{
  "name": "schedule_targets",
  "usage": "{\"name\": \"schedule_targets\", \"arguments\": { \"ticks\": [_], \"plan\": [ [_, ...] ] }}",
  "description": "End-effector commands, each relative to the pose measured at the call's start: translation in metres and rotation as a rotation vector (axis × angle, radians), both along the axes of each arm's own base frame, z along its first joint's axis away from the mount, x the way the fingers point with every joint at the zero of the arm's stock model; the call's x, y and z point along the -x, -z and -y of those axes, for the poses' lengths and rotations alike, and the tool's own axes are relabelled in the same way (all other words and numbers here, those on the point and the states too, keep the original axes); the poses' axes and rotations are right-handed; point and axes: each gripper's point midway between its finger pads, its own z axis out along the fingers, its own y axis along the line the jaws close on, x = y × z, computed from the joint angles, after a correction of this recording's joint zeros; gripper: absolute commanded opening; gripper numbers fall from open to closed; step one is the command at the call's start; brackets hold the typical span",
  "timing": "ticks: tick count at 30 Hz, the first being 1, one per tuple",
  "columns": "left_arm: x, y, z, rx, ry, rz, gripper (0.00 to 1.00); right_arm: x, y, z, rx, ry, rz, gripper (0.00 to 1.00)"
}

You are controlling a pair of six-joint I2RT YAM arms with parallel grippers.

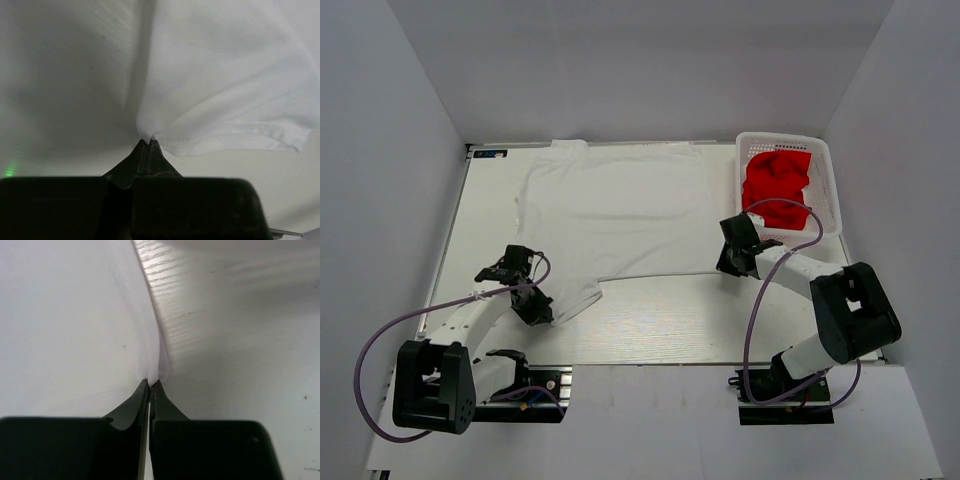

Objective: Fold and stack the t-shirts
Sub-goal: Grap the side of the flattened tshirt closest away from the robot with both arms, then fold the flattened tshirt in 1/3 of the way

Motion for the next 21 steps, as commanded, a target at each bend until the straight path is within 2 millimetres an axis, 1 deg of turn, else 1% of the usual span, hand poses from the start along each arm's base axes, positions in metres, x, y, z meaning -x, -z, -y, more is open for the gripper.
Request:
{"name": "schedule_targets", "arguments": {
  "ticks": [1,2,3,4,5,7,8,9,10,11,12,13,14,15,16,17,18,19,20,21],
  "plan": [
    [-0.028,-0.029,0.008,0.032,0.033,0.103,0.00,0.008,-0.006,-0.005,-0.003,-0.066,-0.016,0.00],
    [-0.039,-0.035,0.011,0.043,0.064,0.155,0.00,0.006,-0.007,-0.008,-0.011,-0.080,-0.014,0.00],
    [-0.049,-0.043,0.015,0.058,0.069,0.181,0.00,0.000,-0.012,-0.013,-0.018,-0.094,-0.004,0.00],
    [-0.055,-0.047,0.018,0.075,0.084,0.199,0.00,0.000,-0.011,-0.020,-0.036,-0.123,-0.016,0.00],
    [-0.066,-0.055,0.024,0.097,0.101,0.228,0.00,-0.004,-0.015,-0.026,-0.052,-0.138,-0.010,0.00],
    [-0.075,-0.060,0.025,0.098,0.102,0.241,0.00,-0.012,-0.020,-0.032,-0.053,-0.146,-0.006,0.00],
    [-0.086,-0.068,0.026,0.101,0.103,0.273,0.00,-0.015,-0.022,-0.030,-0.038,-0.138,0.004,0.00],
    [-0.089,-0.068,0.027,0.100,0.103,0.267,0.00,-0.020,-0.029,-0.033,-0.042,-0.147,0.016,0.00],
    [-0.094,-0.070,0.024,0.099,0.091,0.270,0.00,-0.028,-0.036,-0.035,-0.040,-0.150,0.039,0.00],
    [-0.107,-0.081,0.023,0.100,0.083,0.306,0.00,-0.030,-0.039,-0.034,-0.028,-0.157,0.046,0.00],
    [-0.115,-0.086,0.024,0.101,0.084,0.324,0.00,-0.033,-0.042,-0.034,-0.022,-0.155,0.051,0.00],
    [-0.123,-0.085,0.022,0.085,0.077,0.317,0.00,-0.043,-0.054,-0.037,-0.023,-0.155,0.079,0.00],
    [-0.138,-0.100,0.021,0.076,0.073,0.355,0.00,-0.044,-0.052,-0.033,-0.002,-0.155,0.069,0.00],
    [-0.145,-0.104,0.021,0.072,0.083,0.365,0.00,-0.051,-0.060,-0.035,0.001,-0.157,0.085,0.00],
    [-0.159,-0.117,0.021,0.063,0.079,0.399,0.00,-0.057,-0.066,-0.037,-0.001,-0.153,0.095,0.00],
    [-0.167,-0.116,0.018,0.042,0.070,0.395,0.00,-0.058,-0.061,-0.035,0.019,-0.150,0.080,0.00],
    [-0.173,-0.119,0.015,0.024,0.061,0.397,0.00,-0.066,-0.069,-0.036,0.022,-0.145,0.099,0.00],
    [-0.186,-0.132,0.009,-0.010,0.044,0.435,0.00,-0.070,-0.073,-0.035,0.033,-0.140,0.105,0.00],
    [-0.193,-0.130,0.007,-0.029,0.046,0.430,0.00,-0.075,-0.073,-0.035,0.041,-0.135,0.105,0.00],
    [-0.199,-0.133,0.004,-0.045,0.038,0.439,0.00,-0.077,-0.074,-0.035,0.048,-0.130,0.105,0.00]
  ]
}}
